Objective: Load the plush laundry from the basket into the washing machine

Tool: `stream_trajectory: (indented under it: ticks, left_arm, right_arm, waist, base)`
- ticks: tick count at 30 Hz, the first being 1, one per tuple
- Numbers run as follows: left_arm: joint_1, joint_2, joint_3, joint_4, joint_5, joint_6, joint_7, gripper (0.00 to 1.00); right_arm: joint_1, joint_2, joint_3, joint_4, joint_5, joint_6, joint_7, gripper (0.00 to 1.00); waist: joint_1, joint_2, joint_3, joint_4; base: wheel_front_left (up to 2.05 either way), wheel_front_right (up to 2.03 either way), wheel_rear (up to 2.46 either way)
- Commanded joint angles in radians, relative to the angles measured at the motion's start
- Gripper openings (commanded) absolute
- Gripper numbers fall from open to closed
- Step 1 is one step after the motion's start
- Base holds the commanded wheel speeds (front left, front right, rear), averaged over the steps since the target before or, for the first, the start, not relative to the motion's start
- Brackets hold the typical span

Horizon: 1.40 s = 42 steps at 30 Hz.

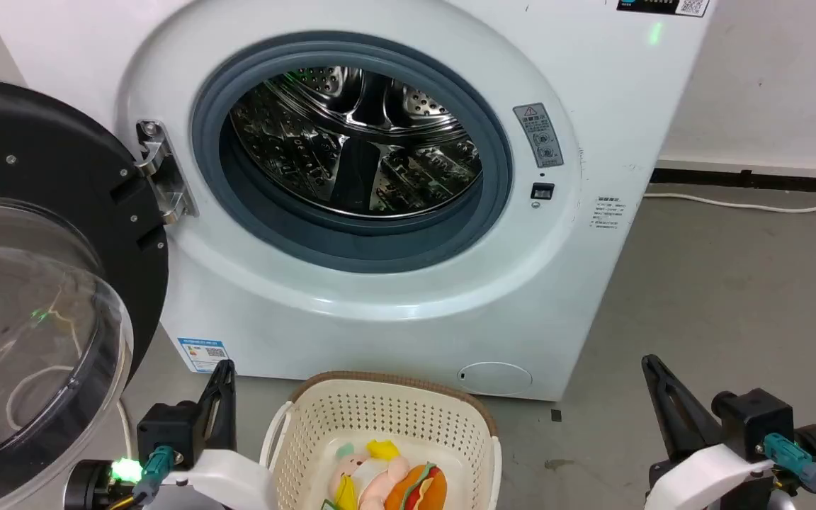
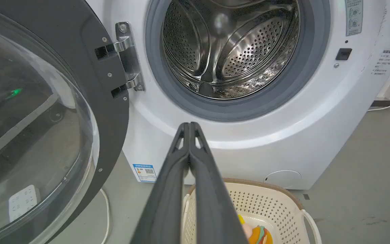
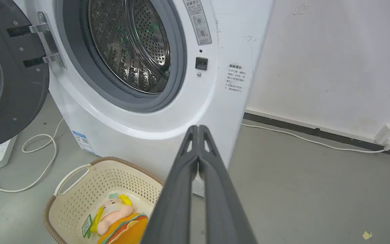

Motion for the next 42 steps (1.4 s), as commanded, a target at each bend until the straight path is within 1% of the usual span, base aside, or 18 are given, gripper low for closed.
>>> stream_trajectory:
  ticks: [1, 32, 33, 35, 42]
  left_arm:
    - [-0.015, 0.000, 0.000, -0.004, 0.003, -0.005, 0.000, 0.00]
    - [-0.015, 0.000, 0.000, -0.004, 0.003, -0.005, 0.000, 0.00]
    - [-0.015, 0.000, 0.000, -0.004, 0.003, -0.005, 0.000, 1.00]
    - [0.001, 0.000, 0.000, 0.000, 0.000, 0.001, 0.000, 1.00]
    - [0.001, 0.000, -0.012, 0.001, -0.010, 0.002, -0.009, 1.00]
  right_arm:
    - [-0.012, -0.002, -0.003, -0.001, -0.008, 0.005, 0.002, 0.00]
    - [-0.012, -0.002, -0.003, -0.001, -0.008, 0.005, 0.002, 0.00]
    - [-0.012, -0.002, -0.003, -0.001, -0.008, 0.005, 0.002, 1.00]
    - [0.000, 0.000, 0.000, 0.000, 0.001, -0.002, 0.000, 1.00]
    - [0.007, 0.000, -0.003, -0.004, 0.013, -0.001, -0.009, 1.00]
  waist:
    - [0.0000, 0.0000, 0.000, 0.000]
    - [0.0000, 0.0000, 0.000, 0.000]
    - [0.0000, 0.0000, 0.000, 0.000]
    - [0.0000, 0.0000, 0.000, 0.000]
    - [0.0000, 0.0000, 0.001, -0.001]
  base:
    - [0.00, 0.00, 0.00]
    - [0.00, 0.00, 0.00]
    - [0.00, 0.00, 0.00]
    - [0.00, 0.00, 0.00]
    - [0.00, 0.00, 0.00]
